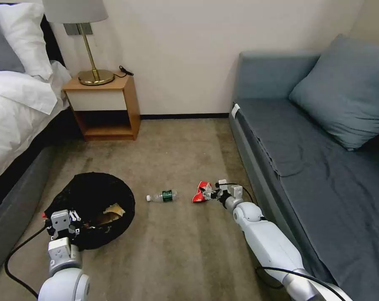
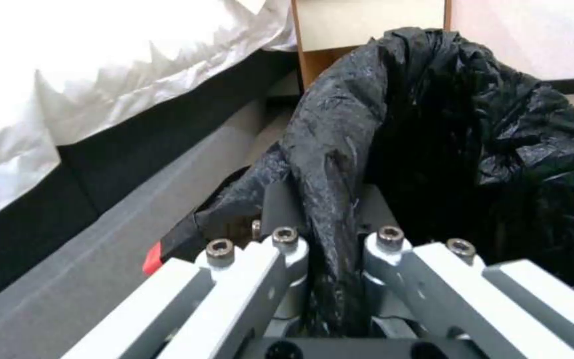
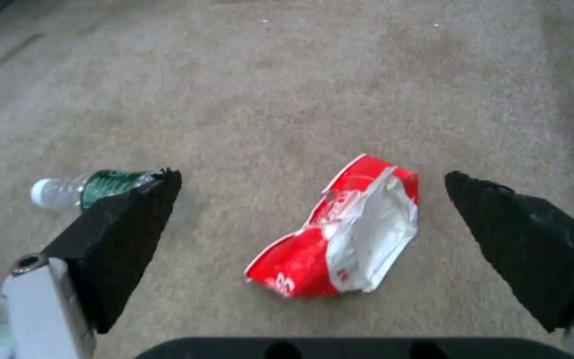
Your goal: Pick up the trash bin, then pick up the garbage on the floor and place it into the trash bin.
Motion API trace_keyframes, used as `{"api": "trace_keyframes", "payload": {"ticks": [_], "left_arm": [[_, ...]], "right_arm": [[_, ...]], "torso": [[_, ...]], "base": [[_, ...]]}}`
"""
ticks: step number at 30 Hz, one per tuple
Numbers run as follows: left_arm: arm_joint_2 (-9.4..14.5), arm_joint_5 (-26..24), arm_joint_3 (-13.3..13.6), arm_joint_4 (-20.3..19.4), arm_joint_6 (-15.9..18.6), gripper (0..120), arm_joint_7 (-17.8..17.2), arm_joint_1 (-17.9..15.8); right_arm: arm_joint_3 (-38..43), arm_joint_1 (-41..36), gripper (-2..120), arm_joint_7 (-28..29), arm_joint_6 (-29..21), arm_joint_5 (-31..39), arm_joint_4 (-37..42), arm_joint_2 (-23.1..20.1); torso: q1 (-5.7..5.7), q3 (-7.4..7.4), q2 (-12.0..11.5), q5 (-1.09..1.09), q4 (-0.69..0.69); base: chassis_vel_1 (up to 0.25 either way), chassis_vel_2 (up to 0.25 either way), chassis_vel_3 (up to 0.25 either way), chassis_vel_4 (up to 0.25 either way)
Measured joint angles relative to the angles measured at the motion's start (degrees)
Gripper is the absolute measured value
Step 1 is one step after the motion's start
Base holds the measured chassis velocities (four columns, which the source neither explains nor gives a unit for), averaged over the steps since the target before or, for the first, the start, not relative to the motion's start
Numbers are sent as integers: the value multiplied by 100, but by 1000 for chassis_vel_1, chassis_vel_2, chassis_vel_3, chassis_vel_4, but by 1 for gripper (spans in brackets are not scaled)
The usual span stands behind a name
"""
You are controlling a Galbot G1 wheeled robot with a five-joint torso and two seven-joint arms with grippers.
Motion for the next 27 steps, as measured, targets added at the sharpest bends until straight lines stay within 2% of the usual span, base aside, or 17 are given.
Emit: {"api": "trace_keyframes", "payload": {"ticks": [27], "left_arm": [[57, -86, -32, 152, -49, 4, 2, -107]], "right_arm": [[-204, 150, 100, 4, 27, -126, -104, 10]], "torso": [[0, 0, 0, 0, 0]], "base": [[-84, 84, 90, -88]]}}
